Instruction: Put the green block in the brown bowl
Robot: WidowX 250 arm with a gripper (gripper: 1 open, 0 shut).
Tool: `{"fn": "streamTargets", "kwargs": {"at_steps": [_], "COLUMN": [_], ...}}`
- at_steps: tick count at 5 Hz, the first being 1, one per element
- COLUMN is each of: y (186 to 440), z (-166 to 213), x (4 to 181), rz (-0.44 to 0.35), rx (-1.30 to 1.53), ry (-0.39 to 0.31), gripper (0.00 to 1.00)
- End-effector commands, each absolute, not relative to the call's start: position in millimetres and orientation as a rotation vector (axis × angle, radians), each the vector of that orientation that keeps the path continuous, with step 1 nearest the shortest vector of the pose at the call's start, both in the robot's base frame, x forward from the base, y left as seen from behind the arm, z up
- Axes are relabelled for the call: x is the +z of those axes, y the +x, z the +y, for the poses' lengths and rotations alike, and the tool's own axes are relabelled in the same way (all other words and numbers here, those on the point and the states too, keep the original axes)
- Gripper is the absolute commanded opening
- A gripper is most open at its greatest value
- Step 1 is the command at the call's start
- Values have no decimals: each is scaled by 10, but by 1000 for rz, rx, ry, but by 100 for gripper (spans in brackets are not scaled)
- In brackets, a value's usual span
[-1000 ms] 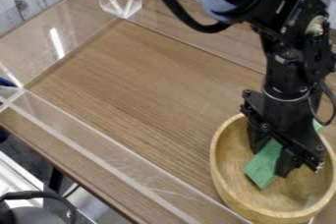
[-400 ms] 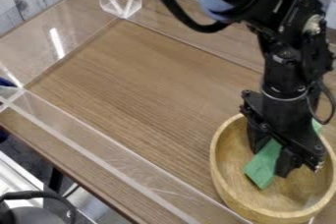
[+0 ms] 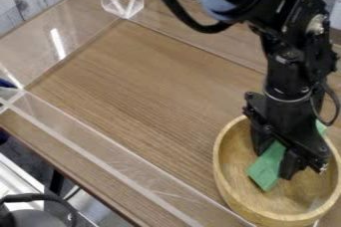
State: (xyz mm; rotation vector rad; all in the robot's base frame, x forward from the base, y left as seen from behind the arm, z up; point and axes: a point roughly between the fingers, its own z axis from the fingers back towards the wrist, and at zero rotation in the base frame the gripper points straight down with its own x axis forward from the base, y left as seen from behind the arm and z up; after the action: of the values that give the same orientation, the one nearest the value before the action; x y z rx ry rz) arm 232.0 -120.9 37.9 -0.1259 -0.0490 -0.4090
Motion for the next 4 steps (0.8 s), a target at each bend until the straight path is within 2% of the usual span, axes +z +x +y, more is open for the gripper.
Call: {"fn": "streamTargets", "kwargs": {"at_steps": [1,4], "y": [2274,2238], "z": [-1168,-1152], "x": [314,270], "rz": [-19,7], "rx": [-395,-386], "ry": [-126,-135], "gripper": [0,0]}}
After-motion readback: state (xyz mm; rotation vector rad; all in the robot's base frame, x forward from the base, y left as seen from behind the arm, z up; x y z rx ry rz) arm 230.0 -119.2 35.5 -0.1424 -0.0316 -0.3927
